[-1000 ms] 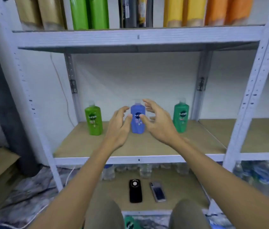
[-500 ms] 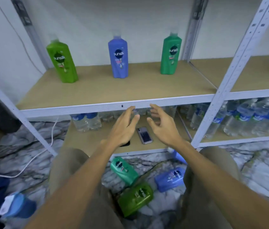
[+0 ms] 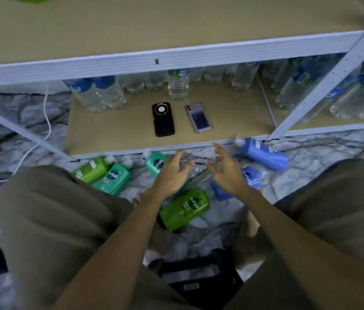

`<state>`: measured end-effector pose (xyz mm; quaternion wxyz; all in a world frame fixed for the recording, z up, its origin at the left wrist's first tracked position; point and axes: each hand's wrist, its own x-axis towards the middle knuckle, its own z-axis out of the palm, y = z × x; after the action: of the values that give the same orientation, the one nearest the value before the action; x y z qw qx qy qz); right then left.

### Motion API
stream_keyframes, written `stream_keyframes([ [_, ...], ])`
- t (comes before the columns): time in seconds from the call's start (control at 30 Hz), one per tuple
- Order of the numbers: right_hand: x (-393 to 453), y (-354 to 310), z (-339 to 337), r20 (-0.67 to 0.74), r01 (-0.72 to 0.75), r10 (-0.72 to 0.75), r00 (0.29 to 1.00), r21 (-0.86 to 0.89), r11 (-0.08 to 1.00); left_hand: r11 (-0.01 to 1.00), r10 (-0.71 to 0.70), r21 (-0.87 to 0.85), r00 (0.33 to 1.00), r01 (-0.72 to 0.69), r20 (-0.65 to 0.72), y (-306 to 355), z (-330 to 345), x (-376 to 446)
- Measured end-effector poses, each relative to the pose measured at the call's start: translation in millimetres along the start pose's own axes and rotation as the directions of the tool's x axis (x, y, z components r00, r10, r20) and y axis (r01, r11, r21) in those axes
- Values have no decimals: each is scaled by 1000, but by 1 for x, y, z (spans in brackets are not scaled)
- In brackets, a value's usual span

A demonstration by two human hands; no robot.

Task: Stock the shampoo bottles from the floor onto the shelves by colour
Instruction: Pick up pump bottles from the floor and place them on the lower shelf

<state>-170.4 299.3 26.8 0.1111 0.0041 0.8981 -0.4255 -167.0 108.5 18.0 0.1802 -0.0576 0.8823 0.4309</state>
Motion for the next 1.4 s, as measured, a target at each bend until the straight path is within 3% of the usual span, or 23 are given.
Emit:
stream_keyframes([
  [0.17, 0, 39, 21, 85, -53, 61, 994, -98, 994, 995, -97, 39, 990, 94, 99, -52, 42, -10],
  [0.37, 4, 94, 34, -29, -320, 320, 947, -180, 930, 982, -34, 191, 989, 6, 142, -83, 77, -25],
  [0.47, 4, 111, 40, -91, -392, 381, 920, -215, 895, 985, 29, 163, 985, -57, 169, -95, 94, -26],
  [0.6, 0, 128, 49, -241, -523, 477, 845, -192, 831, 985, 69, 140, 973, -101, 218, -109, 114, -25],
  [0.73, 2, 138, 58, -292, -659, 623, 725, -30, 752, 987, 26, 151, 983, -55, 184, -112, 121, -21],
  [0.87, 11, 143, 65, -287, -658, 675, 679, 171, 734, 986, -39, 165, 988, 14, 153, -113, 120, -17],
  [1.13, 17, 152, 70, -243, -628, 723, 647, 367, 686, 962, -61, 273, 986, 17, 154, -114, 125, -13],
  [1.4, 3, 157, 49, -165, -618, 670, 723, 279, 735, 929, -127, 368, 963, 32, 238, -112, 128, -21],
])
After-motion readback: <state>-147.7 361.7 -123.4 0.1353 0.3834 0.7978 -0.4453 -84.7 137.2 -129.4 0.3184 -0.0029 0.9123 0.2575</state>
